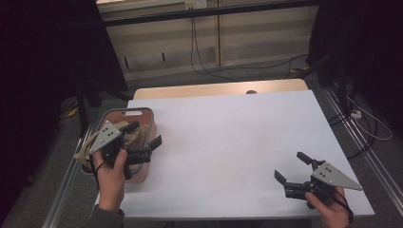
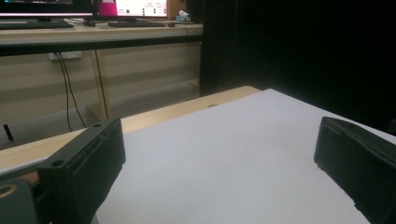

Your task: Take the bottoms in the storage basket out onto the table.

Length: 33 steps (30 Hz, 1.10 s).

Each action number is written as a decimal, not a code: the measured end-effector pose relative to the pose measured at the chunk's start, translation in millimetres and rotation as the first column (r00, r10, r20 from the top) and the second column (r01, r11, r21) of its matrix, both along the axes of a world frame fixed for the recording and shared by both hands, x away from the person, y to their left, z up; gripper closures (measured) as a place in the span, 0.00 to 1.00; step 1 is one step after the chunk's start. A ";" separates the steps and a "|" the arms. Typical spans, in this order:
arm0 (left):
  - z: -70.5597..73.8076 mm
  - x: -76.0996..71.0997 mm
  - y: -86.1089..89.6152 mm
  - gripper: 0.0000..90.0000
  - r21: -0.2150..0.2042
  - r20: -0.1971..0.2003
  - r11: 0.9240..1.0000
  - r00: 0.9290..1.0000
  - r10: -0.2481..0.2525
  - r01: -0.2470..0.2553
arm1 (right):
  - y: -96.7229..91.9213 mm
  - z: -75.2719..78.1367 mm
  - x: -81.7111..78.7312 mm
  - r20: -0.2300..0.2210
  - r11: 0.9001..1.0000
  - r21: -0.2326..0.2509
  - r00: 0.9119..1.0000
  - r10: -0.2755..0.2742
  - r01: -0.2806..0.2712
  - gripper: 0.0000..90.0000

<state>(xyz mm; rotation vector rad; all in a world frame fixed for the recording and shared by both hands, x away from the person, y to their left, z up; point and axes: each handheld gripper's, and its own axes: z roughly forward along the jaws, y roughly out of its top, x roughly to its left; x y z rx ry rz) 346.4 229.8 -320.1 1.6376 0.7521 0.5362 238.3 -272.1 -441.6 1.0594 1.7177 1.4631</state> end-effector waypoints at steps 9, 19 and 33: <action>4.2 17.5 13.2 0.02 0.025 -0.027 0.999 0.999 0.030 -0.029 | 0.5 -0.2 0.1 -0.002 1.000 -0.002 1.000 0.002 -0.002 0.01; 7.5 35.2 24.5 0.02 0.059 -0.049 0.996 0.996 0.071 -0.068 | 1.5 -0.1 0.0 0.001 1.000 -0.002 1.000 0.009 -0.009 0.01; 9.9 54.9 41.8 0.03 0.140 -0.096 0.986 0.990 0.107 -0.094 | 1.3 -0.2 0.0 -0.001 1.000 -0.007 1.000 0.014 -0.014 0.01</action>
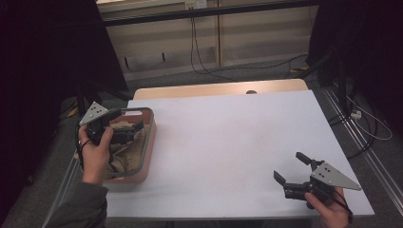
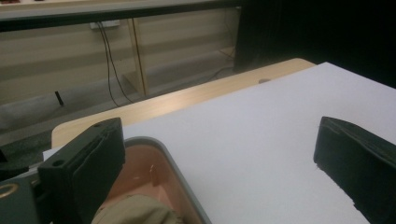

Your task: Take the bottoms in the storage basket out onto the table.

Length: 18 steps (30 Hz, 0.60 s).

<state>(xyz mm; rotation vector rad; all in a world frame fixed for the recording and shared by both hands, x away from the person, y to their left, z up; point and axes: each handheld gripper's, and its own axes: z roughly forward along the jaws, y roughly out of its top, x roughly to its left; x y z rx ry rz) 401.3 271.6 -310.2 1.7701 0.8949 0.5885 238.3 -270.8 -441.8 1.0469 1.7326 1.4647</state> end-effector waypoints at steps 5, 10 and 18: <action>-2.5 6.4 7.9 0.03 0.026 -0.038 1.000 0.999 0.012 -0.011 | -0.3 0.0 -0.1 0.001 1.000 -0.001 1.000 -0.001 0.001 0.01; -8.0 12.0 18.6 0.03 0.043 -0.086 0.998 0.995 0.041 -0.038 | 0.1 -0.2 0.1 -0.004 1.000 -0.004 1.000 0.002 -0.002 0.01; -18.4 21.1 32.0 0.03 0.063 -0.140 0.995 0.987 0.083 -0.075 | 1.4 -0.4 0.1 -0.005 1.000 -0.007 1.000 0.010 -0.010 0.01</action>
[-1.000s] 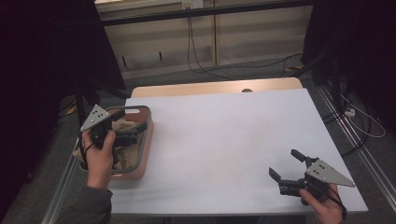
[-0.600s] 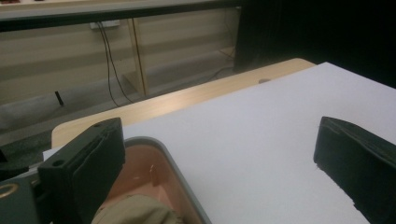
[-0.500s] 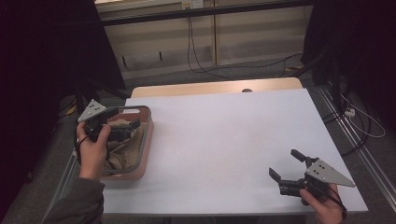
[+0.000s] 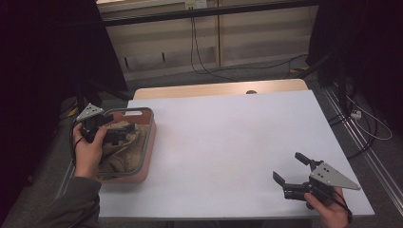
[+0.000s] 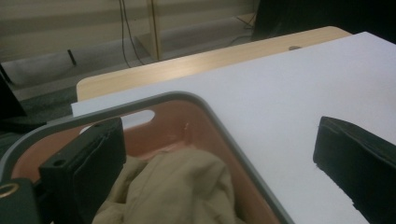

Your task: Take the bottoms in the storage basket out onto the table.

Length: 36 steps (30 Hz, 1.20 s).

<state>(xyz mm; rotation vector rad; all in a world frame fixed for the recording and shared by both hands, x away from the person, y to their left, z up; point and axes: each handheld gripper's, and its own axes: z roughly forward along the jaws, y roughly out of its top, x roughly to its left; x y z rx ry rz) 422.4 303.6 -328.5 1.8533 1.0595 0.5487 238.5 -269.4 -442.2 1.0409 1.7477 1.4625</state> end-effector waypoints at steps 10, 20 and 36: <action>-7.8 10.3 6.0 0.03 0.033 -0.065 0.999 0.997 0.030 -0.027 | 0.7 -0.3 -0.1 -0.003 1.000 0.000 1.000 0.007 -0.007 0.01; -33.1 17.2 12.0 0.03 0.156 -0.209 0.987 0.975 0.075 -0.042 | 0.7 -0.3 -0.5 -0.004 1.000 0.000 1.000 0.013 -0.013 0.01; -73.1 34.7 -4.6 0.00 0.384 -0.402 0.923 0.902 0.159 0.008 | 0.4 -0.5 -1.1 -0.004 1.000 -0.004 1.000 0.022 -0.022 0.01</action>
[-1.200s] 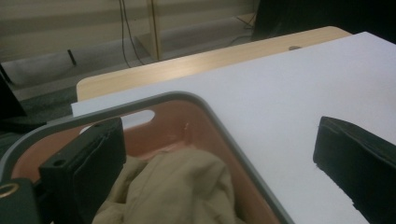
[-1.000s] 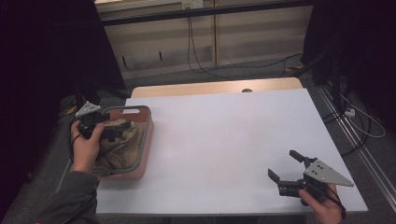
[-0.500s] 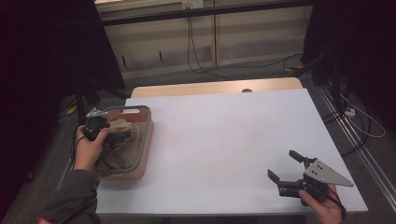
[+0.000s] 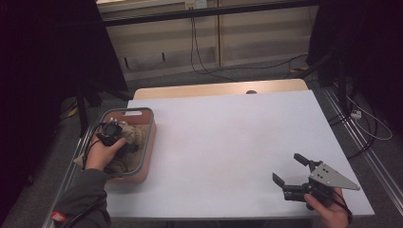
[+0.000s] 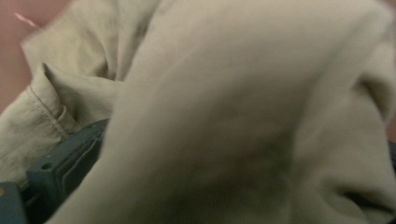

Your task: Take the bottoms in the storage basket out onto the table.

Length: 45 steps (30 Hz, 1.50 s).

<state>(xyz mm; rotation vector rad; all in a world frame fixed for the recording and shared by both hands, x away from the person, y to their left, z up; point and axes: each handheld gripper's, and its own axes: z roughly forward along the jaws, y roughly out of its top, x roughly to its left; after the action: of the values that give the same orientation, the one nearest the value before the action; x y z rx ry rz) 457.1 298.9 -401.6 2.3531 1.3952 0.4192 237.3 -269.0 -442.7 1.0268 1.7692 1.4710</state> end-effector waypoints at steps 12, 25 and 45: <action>-19.1 5.5 6.7 0.00 -0.050 -0.058 0.998 0.997 0.043 -0.046 | -1.8 -0.1 -1.0 0.000 1.000 0.003 1.000 0.008 -0.008 0.01; -24.3 5.2 6.1 0.00 -0.063 -0.056 0.995 0.996 0.074 -0.078 | -1.7 -0.6 -0.9 -0.003 1.000 0.002 1.000 0.008 -0.008 0.01; -17.2 2.3 11.3 0.58 -0.190 -0.073 0.978 0.995 0.066 -0.079 | -0.9 -0.9 -0.1 -0.006 1.000 0.005 1.000 0.006 -0.006 0.01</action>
<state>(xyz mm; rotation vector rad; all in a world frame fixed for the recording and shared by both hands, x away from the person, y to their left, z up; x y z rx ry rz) 459.4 310.2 -418.8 2.1826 1.4843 0.2162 237.2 -269.9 -443.6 1.0303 1.7753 1.4787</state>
